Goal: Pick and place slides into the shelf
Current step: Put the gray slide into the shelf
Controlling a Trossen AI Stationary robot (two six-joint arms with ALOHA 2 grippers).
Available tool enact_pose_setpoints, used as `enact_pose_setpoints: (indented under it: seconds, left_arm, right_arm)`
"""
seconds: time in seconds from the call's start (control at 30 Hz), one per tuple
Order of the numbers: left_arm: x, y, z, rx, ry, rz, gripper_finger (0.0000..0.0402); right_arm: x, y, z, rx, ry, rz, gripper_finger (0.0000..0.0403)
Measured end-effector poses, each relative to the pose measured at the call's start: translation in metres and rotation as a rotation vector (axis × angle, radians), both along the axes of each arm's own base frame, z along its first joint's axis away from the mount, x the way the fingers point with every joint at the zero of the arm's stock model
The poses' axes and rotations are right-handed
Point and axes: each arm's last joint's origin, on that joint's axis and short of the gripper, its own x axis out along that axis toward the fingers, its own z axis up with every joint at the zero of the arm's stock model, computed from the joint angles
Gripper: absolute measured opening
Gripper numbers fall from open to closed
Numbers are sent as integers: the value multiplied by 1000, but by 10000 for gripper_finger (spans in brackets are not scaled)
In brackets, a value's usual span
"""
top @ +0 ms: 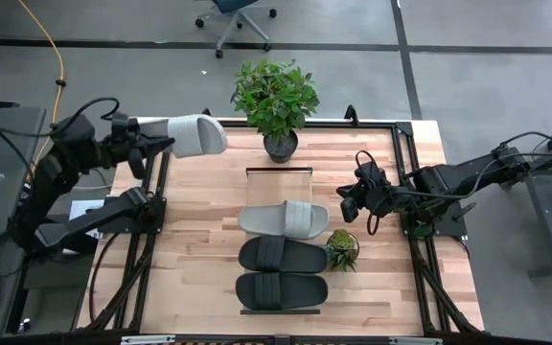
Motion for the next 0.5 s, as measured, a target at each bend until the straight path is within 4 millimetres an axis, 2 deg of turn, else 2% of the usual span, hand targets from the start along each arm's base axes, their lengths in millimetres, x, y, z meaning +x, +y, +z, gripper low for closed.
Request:
enact_pose_setpoints:
  seconds: [0.27, 0.5]
  left_arm:
    - [13, 15, 29, 28, 27, -13, 0]
    - [20, 23, 51, 57, 25, -17, 0]
  right_arm:
    - [2, 1, 1, 25, -18, 18, 28]
    - [10, 4, 10, 28, -123, 65, 28]
